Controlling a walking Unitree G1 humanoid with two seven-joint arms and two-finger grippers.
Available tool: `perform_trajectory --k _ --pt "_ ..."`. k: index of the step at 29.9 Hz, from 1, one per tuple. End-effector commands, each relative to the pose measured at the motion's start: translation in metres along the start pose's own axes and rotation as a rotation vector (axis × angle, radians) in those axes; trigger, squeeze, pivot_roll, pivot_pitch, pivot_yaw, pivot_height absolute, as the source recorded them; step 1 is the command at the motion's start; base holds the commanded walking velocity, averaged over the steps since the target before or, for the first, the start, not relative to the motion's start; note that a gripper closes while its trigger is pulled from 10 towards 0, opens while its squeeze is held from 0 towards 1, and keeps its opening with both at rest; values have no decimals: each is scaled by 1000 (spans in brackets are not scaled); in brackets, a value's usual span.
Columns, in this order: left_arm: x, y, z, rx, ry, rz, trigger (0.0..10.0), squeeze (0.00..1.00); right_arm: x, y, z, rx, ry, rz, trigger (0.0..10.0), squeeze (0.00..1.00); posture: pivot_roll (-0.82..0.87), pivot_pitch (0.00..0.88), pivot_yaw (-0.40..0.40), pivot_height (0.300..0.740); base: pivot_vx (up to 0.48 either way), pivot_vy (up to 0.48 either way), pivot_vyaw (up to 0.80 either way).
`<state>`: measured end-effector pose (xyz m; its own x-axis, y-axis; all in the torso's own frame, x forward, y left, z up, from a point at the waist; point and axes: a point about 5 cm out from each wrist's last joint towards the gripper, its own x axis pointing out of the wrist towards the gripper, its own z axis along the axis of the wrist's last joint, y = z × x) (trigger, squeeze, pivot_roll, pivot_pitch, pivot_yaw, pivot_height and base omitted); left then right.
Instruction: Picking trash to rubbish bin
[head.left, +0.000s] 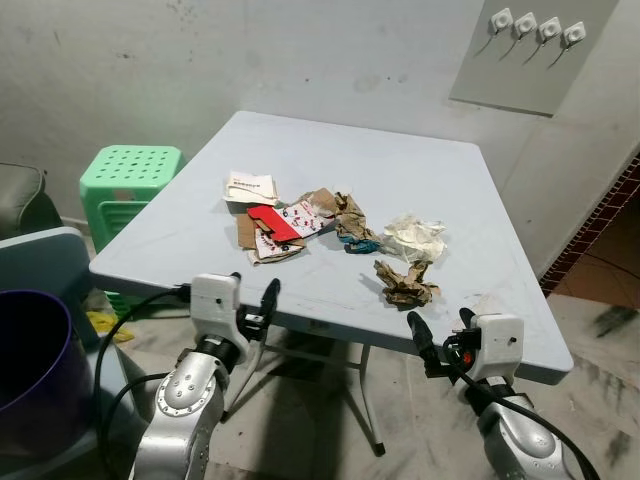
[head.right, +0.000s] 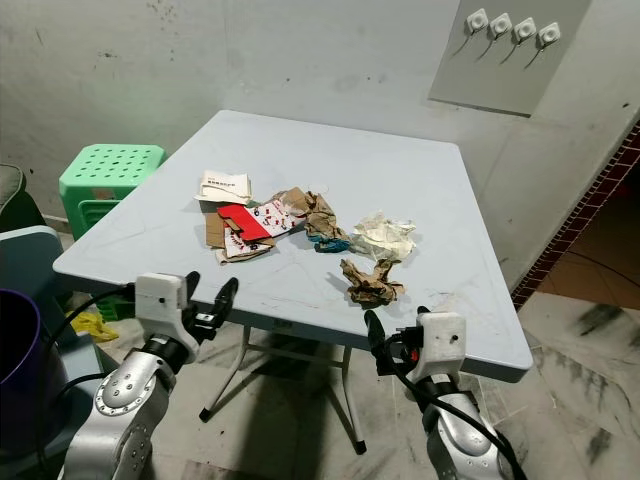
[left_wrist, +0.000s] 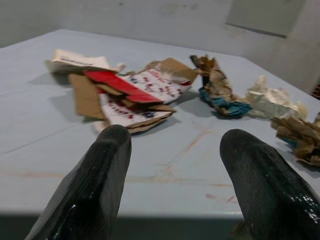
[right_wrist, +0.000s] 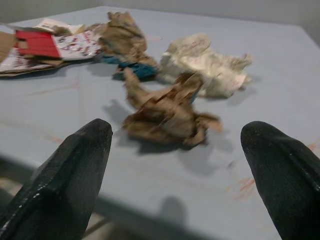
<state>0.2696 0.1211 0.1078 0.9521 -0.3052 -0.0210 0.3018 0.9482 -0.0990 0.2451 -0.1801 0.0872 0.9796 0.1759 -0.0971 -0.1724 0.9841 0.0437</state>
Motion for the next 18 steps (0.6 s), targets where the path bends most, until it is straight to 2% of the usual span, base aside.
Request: perform_trajectory --k 1,6,14,18 --pt "6 -5 10 18 -29 -43 10000 0 3 -6 6 -19 -21 2 10000 0 16 55 -78 740 0 0 0" --pt "13 -9 15 41 -42 -93 10000 0 7 -14 12 -57 -33 15 10000 0 12 66 -81 740 0 0 0" --pt "18 -41 20 47 -55 -296 10000 0 22 -28 29 -119 -71 46 10000 0 12 81 -87 740 0 0 0" --pt "17 -47 19 65 -46 -350 10000 0 28 -31 33 -135 -73 65 10000 0 12 90 -87 740 0 0 0"
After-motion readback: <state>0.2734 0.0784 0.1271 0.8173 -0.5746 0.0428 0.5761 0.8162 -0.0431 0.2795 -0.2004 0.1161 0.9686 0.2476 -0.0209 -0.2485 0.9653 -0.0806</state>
